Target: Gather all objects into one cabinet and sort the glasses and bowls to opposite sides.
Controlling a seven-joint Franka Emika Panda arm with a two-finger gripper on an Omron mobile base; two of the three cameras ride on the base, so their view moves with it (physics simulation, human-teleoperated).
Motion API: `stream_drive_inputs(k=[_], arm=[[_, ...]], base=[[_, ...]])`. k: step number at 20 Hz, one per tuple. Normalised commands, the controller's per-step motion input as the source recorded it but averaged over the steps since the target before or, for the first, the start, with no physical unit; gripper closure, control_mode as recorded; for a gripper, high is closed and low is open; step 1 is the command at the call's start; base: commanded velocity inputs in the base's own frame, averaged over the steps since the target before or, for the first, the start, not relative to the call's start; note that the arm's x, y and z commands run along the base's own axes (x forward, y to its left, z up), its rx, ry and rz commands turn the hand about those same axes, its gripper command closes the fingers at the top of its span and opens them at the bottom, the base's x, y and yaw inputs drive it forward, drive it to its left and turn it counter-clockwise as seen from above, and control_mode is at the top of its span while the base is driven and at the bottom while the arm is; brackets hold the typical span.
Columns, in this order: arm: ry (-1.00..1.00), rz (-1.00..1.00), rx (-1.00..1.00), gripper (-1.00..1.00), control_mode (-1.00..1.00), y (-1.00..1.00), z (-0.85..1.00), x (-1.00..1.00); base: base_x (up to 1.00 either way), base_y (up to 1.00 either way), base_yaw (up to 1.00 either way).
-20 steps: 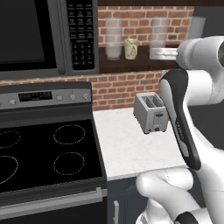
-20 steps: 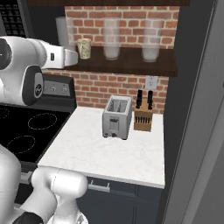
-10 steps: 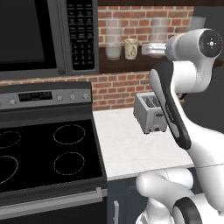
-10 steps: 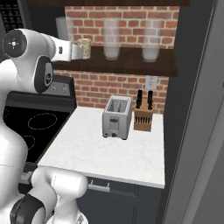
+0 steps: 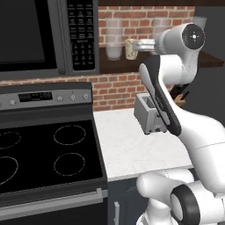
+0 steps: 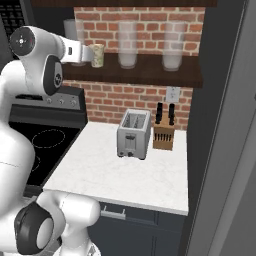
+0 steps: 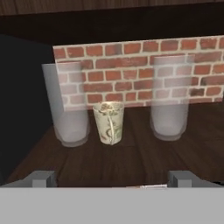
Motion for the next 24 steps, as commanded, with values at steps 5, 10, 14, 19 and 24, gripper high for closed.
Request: stream_drive_inputs(k=[5,10,14,19,24], arm=[[0.00,0.03,0.00,-1.00,-1.00,0.00,-0.02,0.44],[0.02,0.05,0.00,-1.00,-1.00,0.00,-0.04,0.19],[0.00,0.02,0.00,-1.00,-1.00,0.00,-0.01,0.29],[0.00,0.00,0.00,-1.00,-1.00,-0.02,-0.13,0.31],[0.00,0.00,0.00,-1.00,-1.00,0.00,-0.23,0.29]], base=[[0.00,0.00,0.00],[0.00,0.00,0.00],[0.00,0.00,0.00],[0.00,0.00,0.00],[0.00,0.00,0.00]])
